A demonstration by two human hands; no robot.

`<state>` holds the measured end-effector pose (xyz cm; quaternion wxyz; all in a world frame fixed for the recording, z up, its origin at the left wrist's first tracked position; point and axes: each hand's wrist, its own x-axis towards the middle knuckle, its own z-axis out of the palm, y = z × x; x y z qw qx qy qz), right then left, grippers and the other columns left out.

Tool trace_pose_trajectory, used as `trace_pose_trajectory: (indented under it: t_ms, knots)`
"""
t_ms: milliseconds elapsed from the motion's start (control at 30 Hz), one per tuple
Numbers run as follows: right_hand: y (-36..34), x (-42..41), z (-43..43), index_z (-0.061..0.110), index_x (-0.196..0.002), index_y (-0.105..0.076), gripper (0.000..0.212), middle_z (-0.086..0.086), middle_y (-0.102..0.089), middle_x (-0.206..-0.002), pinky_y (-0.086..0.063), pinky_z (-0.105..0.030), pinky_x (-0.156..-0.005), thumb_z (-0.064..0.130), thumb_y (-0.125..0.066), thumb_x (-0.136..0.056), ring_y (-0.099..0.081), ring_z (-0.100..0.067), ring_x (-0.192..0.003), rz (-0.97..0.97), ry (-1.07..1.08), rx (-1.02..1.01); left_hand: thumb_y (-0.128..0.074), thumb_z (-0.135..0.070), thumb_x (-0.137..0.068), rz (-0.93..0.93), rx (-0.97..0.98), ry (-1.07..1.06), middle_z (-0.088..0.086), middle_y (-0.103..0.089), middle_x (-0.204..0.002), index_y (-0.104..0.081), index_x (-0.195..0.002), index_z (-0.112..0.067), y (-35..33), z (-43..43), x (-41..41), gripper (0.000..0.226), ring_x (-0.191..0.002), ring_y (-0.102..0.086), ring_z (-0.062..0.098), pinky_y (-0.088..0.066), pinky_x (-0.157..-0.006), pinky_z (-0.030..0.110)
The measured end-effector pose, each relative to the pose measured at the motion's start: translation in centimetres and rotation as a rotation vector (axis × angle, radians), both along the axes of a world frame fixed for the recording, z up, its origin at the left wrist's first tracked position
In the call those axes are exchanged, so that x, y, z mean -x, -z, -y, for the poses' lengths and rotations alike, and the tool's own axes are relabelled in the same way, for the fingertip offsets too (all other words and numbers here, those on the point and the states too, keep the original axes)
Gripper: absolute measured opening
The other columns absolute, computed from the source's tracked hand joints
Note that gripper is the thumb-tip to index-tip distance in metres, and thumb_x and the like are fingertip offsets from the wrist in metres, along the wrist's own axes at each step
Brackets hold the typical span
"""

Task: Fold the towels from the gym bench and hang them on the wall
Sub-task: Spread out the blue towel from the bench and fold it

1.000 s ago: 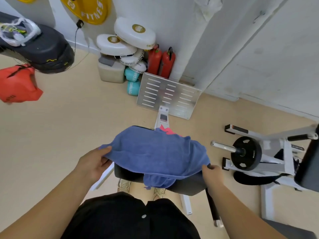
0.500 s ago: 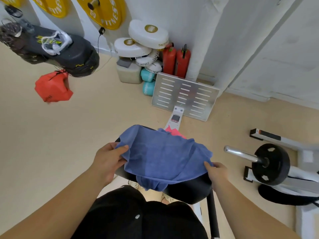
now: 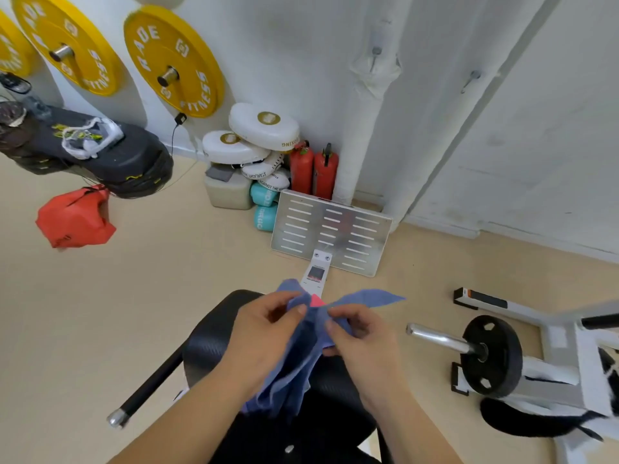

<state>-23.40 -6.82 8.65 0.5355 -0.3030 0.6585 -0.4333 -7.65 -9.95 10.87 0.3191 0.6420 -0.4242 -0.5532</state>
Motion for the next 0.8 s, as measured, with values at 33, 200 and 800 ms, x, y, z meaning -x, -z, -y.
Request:
trace_pose_trajectory:
  t_ms: [33, 200, 800]
  knots:
    - [-0.9, -0.4, 0.0, 0.020, -0.096, -0.079, 0.031, -0.007, -0.080, -0.088, -0.065, -0.038, -0.080, -0.009, -0.068, -0.090, -0.077, -0.021, -0.084, 0.033, -0.054, 0.021, -0.068, -0.005, -0.095, -0.024, 0.038, 0.044, -0.010, -0.080, -0.092, -0.080, -0.097, -0.028, -0.5, -0.2, 0.8, 0.026, -0.089, -0.073, 0.000, -0.053, -0.075, 0.011]
    - [-4.1, 0.5, -0.1, 0.013, -0.114, -0.074, 0.051, -0.003, -0.082, -0.107, -0.061, -0.027, -0.087, -0.027, -0.056, -0.088, -0.078, -0.020, -0.101, 0.197, -0.151, 0.114, -0.056, -0.004, -0.102, -0.122, 0.142, 0.116, -0.013, -0.077, -0.111, -0.075, -0.119, -0.023, -2.6, 0.2, 1.2, 0.032, -0.108, -0.070, 0.000, -0.052, -0.088, 0.011]
    - [-3.9, 1.0, 1.1, 0.014, -0.108, -0.072, 0.041, 0.004, -0.068, -0.099, -0.059, -0.038, -0.074, 0.041, -0.040, -0.109, -0.067, -0.015, -0.087, -0.784, -0.288, 0.720, -0.061, -0.005, -0.099, -0.357, 0.057, 0.101, 0.003, -0.078, -0.115, -0.077, -0.118, -0.017, -4.3, -0.3, 0.4, 0.027, -0.115, -0.071, 0.019, -0.053, -0.105, 0.040]
